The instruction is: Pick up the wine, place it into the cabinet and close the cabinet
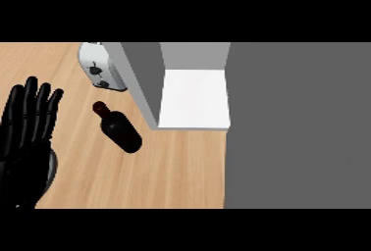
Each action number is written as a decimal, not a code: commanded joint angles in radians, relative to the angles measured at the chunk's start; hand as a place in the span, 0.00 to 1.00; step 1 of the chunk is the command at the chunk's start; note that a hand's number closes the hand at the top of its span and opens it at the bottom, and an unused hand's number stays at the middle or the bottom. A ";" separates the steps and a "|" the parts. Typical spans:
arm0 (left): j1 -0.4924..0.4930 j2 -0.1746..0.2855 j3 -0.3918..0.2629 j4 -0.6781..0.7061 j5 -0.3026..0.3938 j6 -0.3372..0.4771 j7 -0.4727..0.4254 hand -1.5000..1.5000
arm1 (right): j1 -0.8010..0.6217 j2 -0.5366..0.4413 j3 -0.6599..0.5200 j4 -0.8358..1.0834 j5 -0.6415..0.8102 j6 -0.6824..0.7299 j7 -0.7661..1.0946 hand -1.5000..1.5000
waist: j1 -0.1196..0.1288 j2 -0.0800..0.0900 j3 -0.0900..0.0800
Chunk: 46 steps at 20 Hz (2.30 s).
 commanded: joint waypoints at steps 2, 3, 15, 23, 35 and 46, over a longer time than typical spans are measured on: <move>-0.112 -0.015 -0.052 0.079 0.006 -0.018 0.049 0.00 | 0.049 0.014 0.028 -0.077 0.019 -0.002 -0.011 0.00 | -0.023 0.031 -0.002; -0.202 0.002 -0.018 0.184 0.052 -0.046 0.042 0.00 | 0.036 -0.009 -0.001 -0.082 -0.007 0.011 0.018 0.00 | -0.036 0.033 -0.002; -0.465 -0.086 -0.107 0.237 0.277 0.023 0.507 0.00 | 0.274 -0.101 0.138 -0.348 -0.242 0.226 0.171 0.00 | -0.026 0.028 -0.001; -0.596 -0.087 -0.164 0.145 0.226 0.173 0.681 0.00 | 0.240 -0.089 0.157 -0.490 -0.263 0.160 0.332 0.00 | -0.023 0.029 -0.001; -0.536 -0.086 -0.242 -0.070 0.116 0.295 0.863 0.00 | 0.218 -0.083 0.205 -0.587 -0.231 0.098 0.443 0.00 | -0.016 0.026 -0.002; -0.537 -0.063 -0.228 -0.128 0.049 0.328 0.944 0.00 | 0.272 -0.122 0.222 -0.691 -0.220 0.095 0.492 0.00 | -0.027 0.024 -0.002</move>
